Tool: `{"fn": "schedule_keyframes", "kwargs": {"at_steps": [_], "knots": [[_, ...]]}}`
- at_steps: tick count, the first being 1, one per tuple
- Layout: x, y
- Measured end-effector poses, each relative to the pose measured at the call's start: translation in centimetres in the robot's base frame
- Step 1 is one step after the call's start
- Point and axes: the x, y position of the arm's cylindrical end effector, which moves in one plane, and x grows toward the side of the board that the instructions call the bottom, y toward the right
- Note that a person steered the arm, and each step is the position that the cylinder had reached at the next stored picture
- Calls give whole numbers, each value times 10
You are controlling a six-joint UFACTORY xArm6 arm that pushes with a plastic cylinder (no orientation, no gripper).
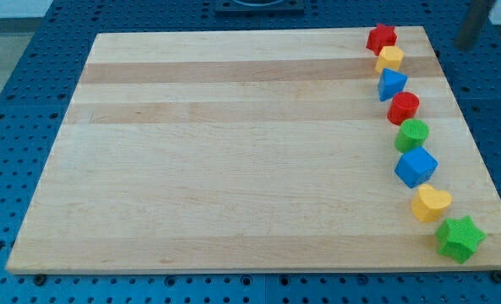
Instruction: Push the yellow heart to the bottom left
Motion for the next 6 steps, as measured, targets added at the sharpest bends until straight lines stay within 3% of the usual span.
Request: {"fn": "schedule_keyframes", "kwargs": {"at_steps": [2,3,6], "knots": [[156,0],[200,-6],[264,-32]]}}
